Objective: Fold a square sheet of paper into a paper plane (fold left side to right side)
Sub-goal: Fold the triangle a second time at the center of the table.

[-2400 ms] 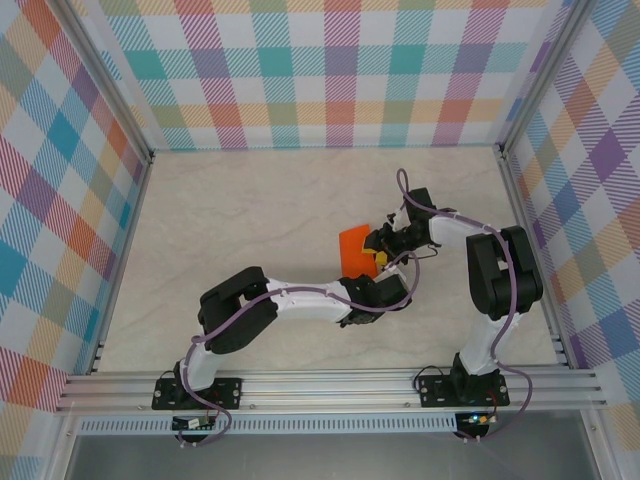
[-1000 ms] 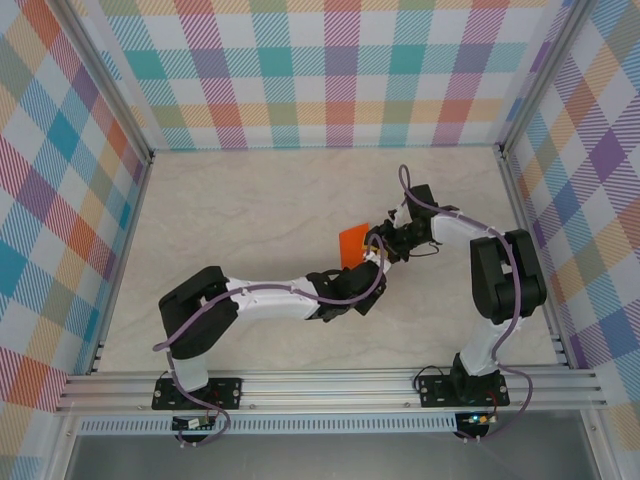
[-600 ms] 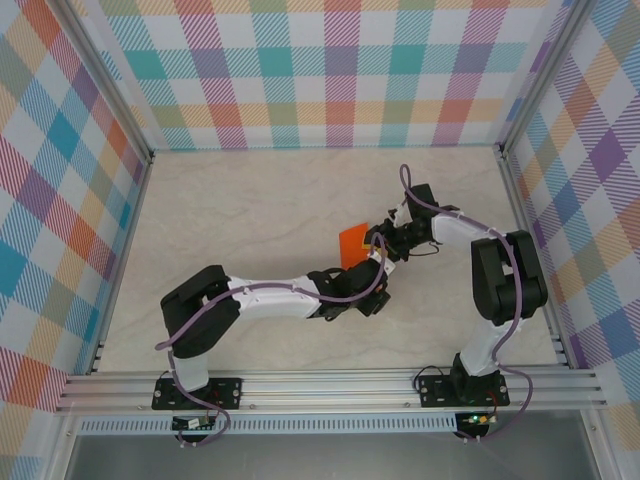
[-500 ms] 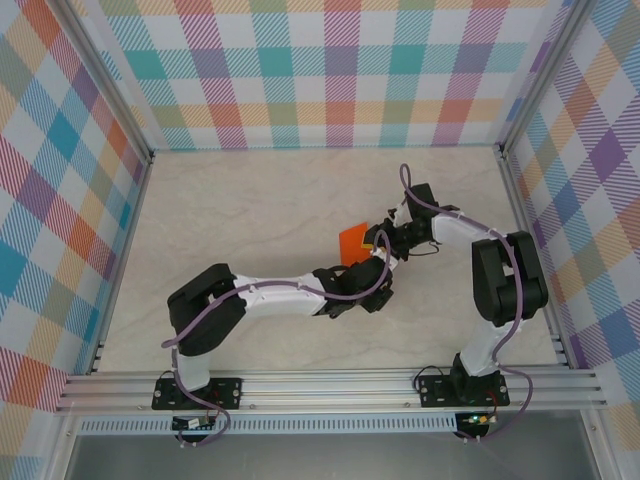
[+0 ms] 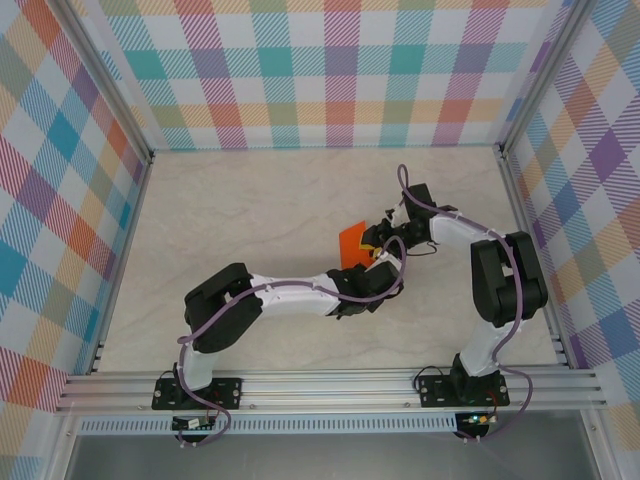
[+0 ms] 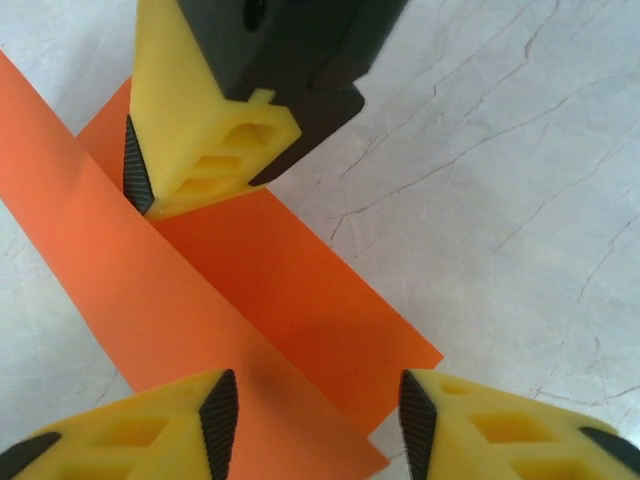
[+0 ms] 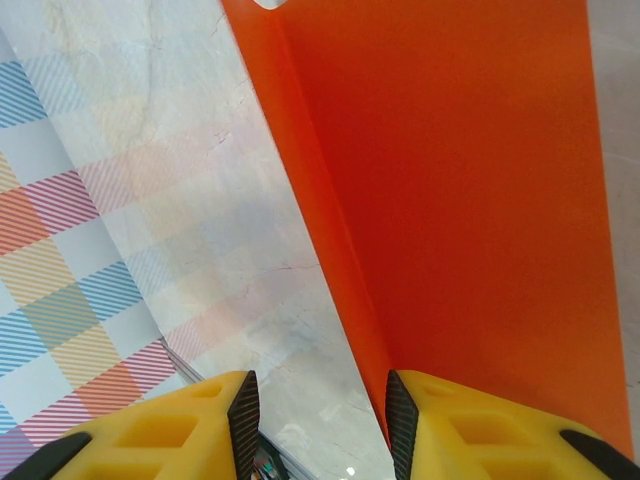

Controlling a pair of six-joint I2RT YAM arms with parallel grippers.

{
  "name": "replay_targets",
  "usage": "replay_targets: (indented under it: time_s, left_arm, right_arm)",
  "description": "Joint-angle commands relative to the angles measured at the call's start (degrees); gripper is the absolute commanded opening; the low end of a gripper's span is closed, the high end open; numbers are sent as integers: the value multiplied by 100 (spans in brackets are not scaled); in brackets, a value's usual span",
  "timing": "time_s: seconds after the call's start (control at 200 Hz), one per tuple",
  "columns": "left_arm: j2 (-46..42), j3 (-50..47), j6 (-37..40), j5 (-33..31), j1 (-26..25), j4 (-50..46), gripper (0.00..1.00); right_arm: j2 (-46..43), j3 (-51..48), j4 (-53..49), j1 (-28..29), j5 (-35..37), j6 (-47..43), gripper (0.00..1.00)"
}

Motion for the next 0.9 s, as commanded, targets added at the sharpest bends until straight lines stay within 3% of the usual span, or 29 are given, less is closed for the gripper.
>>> replay_targets:
  time_s: [0.0, 0.135, 0.305, 0.64, 0.895]
  left_arm:
    - [23, 160, 97, -278, -95, -160, 36]
    - [6, 160, 152, -293, -138, -149, 21]
    - [-3, 163, 183, -301, -179, -139, 9]
    - [-49, 104, 146, -252, -183, -112, 0]
    - [-250, -116, -16, -95, -142, 6, 0]
  right_arm:
    - [-119, 127, -32, 34, -40, 59, 41]
    - [-109, 174, -138, 39, 60, -6, 41]
    - [-83, 217, -209, 45, 112, -60, 41]
    - [-301, 190, -156, 31, 278, -196, 42]
    - [-1495, 74, -245, -213, 725, -532, 74]
